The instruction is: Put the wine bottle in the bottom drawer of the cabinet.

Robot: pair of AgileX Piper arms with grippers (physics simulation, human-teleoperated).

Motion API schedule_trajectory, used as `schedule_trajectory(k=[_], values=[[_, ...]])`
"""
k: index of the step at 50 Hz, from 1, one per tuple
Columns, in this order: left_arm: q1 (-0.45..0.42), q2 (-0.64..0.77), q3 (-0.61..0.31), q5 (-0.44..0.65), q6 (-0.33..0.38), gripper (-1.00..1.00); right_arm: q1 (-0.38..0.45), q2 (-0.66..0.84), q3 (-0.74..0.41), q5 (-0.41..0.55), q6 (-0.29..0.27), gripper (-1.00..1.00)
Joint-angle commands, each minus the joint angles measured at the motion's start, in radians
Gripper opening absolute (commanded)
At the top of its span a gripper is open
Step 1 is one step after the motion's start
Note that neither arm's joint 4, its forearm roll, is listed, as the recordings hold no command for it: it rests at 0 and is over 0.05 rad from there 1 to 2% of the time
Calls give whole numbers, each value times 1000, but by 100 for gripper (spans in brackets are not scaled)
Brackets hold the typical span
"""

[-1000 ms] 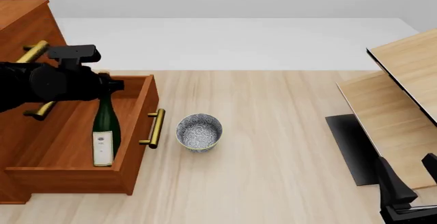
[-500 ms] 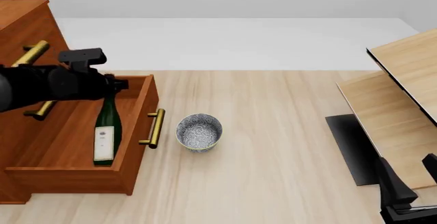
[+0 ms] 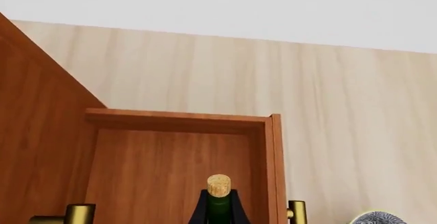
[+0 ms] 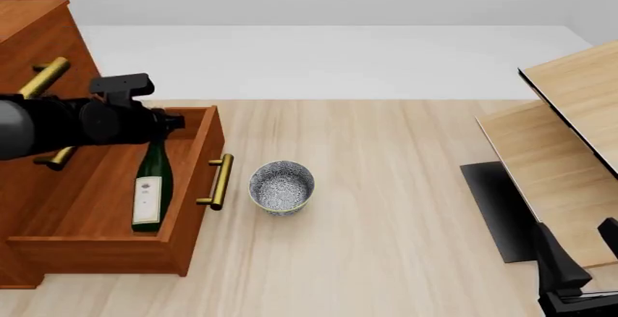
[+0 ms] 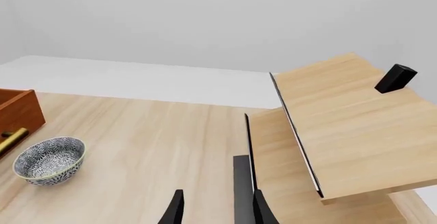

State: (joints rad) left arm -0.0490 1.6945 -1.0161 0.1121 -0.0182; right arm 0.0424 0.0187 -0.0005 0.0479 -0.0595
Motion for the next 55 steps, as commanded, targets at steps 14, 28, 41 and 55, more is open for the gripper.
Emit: schedule_trajectory(k=[14,28,41,55], values=[[-14,58,84,-18,0,-100,-3,-3,0,4,1,100],[-22,73,79,-27,-1,-100,-4,0,0,1,3,100],[-29,89,81,-38,-2,-100,-4,-2,0,3,1,100],[-25,89,96,-51,-6,-100,-4,-3,0,3,0,100]])
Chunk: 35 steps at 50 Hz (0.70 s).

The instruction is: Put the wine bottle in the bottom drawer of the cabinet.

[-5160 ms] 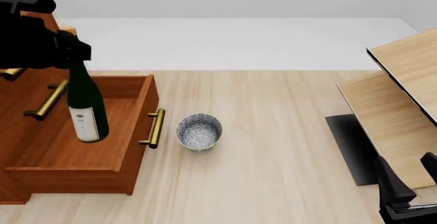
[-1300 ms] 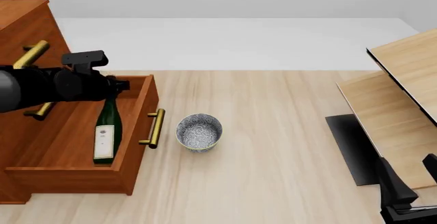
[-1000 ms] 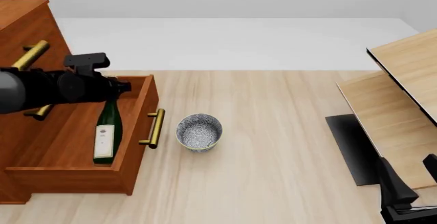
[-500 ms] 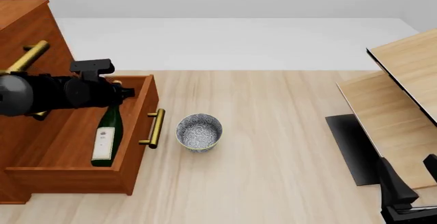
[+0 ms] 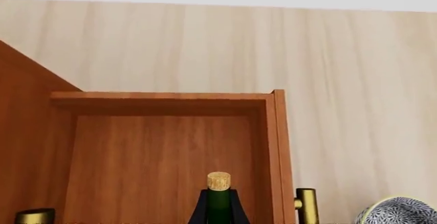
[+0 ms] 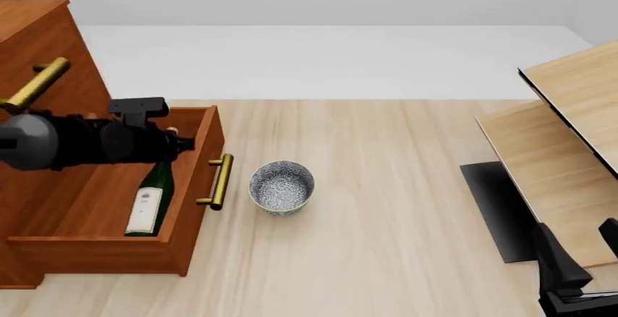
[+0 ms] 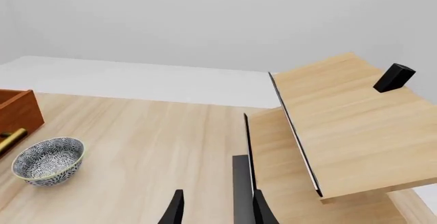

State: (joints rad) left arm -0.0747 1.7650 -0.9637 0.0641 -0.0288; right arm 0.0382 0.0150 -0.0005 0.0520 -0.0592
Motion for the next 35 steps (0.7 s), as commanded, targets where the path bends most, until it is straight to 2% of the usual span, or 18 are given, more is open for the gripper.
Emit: schedule_trajectory(k=[1,17,18,31,33,35], values=[[1,19,44,-4,6,-100,0,1,0,-1,-1,100],[8,14,45,-3,13,-100,1,-2,0,3,-6,100],[10,14,45,-3,15,100,0,-3,0,4,-5,100],[6,9,42,2,9,100,0,0,0,1,-6,100],[12,7,42,1,26,100,0,-1,0,2,-6,100],[4,4,40,9,11,100,0,-1,0,2,-5,100]])
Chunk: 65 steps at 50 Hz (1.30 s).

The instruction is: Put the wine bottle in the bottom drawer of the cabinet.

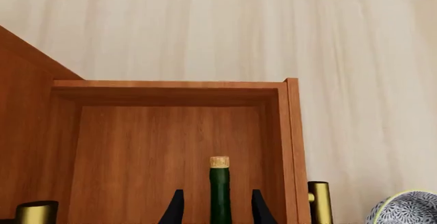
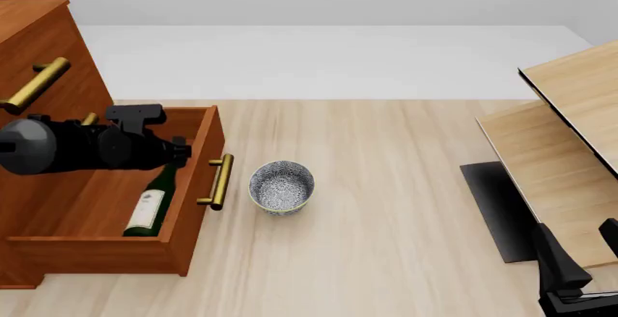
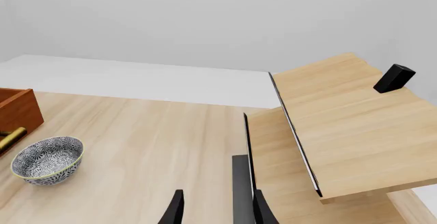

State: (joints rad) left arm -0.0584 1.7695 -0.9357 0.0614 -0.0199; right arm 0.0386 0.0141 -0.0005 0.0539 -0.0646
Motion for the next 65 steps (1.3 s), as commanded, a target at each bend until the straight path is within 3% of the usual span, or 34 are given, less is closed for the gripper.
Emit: schedule_trajectory(k=[1,20,42,49,51,53,65], values=[[-5,-5,11,12,11,100,0,1,0,0,0,100],[3,-110,-23,96,45,100,0,3,0,-1,-5,100],[-16,-426,-110,313,108,100,6,0,0,5,-26,100],[-28,-511,-168,401,94,100,6,2,0,2,-26,100],[-16,-544,-184,415,134,100,6,3,0,2,-29,100],[-28,-555,-213,451,102,100,6,4,0,1,-29,100],[-27,-664,-325,569,102,100,8,6,0,-1,-32,100]])
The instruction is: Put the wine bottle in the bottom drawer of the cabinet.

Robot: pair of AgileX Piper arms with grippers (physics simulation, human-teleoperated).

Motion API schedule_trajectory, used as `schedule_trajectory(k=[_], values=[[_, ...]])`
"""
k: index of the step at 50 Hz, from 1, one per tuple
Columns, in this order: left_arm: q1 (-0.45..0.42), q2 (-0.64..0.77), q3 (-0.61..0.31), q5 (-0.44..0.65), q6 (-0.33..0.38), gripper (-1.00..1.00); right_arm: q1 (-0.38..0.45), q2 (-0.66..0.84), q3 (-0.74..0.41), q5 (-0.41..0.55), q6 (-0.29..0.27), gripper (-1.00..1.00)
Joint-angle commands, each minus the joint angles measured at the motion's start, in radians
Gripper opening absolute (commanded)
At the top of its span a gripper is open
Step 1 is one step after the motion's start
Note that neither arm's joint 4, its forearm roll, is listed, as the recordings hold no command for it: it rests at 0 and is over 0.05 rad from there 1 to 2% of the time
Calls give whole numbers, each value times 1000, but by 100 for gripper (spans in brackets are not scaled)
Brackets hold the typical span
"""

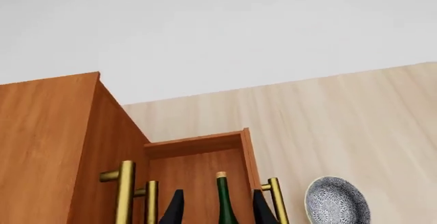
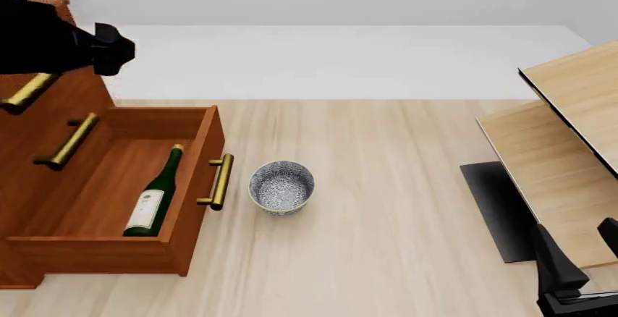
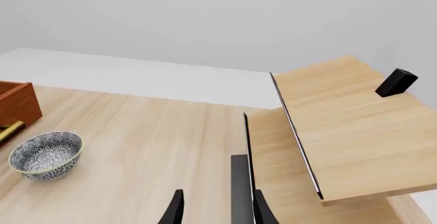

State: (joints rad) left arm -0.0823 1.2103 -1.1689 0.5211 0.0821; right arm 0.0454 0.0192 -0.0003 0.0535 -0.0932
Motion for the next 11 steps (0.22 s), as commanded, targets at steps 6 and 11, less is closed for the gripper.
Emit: schedule_trajectory(k=[6,11], values=[[-9,-164,-163,189,-9,100,4,4,0,-4,-7,100],[4,-196,-224,240,5,100,7,5,0,-4,-11,100]])
